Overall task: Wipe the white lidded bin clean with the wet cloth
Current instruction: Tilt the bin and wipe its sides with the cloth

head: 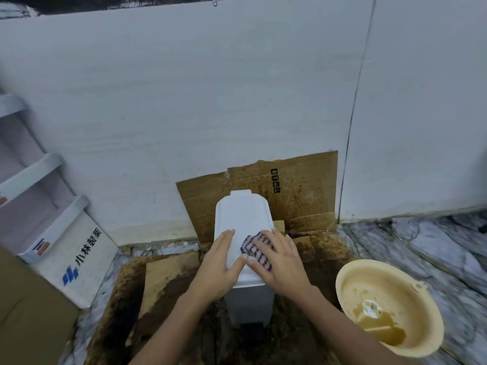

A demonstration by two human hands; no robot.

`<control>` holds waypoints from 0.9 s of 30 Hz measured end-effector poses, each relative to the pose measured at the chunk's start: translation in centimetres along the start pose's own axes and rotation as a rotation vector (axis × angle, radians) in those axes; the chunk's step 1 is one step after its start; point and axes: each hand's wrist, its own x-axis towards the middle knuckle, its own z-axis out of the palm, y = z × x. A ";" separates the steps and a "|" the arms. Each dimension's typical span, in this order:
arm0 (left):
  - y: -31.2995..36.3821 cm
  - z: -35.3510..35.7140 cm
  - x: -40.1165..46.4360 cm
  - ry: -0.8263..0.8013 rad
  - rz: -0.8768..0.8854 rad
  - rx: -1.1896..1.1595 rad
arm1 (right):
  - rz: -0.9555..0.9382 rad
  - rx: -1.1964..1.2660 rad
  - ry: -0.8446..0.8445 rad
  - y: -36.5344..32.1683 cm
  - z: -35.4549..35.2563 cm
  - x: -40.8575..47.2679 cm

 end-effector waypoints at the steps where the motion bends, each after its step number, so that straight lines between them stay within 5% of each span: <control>1: 0.1 0.0 0.7 -0.031 0.037 0.034 | 0.012 0.006 -0.009 0.1 0.1 -0.5; 10: 0.6 2.7 4.9 -0.336 0.271 0.288 | 0.084 0.473 -0.105 1.3 1.2 -3.0; 18: -2.0 4.1 4.9 -0.274 0.401 0.349 | 0.099 0.622 -0.124 3.8 1.5 -3.9; 27: -0.1 5.5 3.8 -0.151 0.397 0.245 | 0.023 0.451 -0.141 4.5 -0.6 -3.4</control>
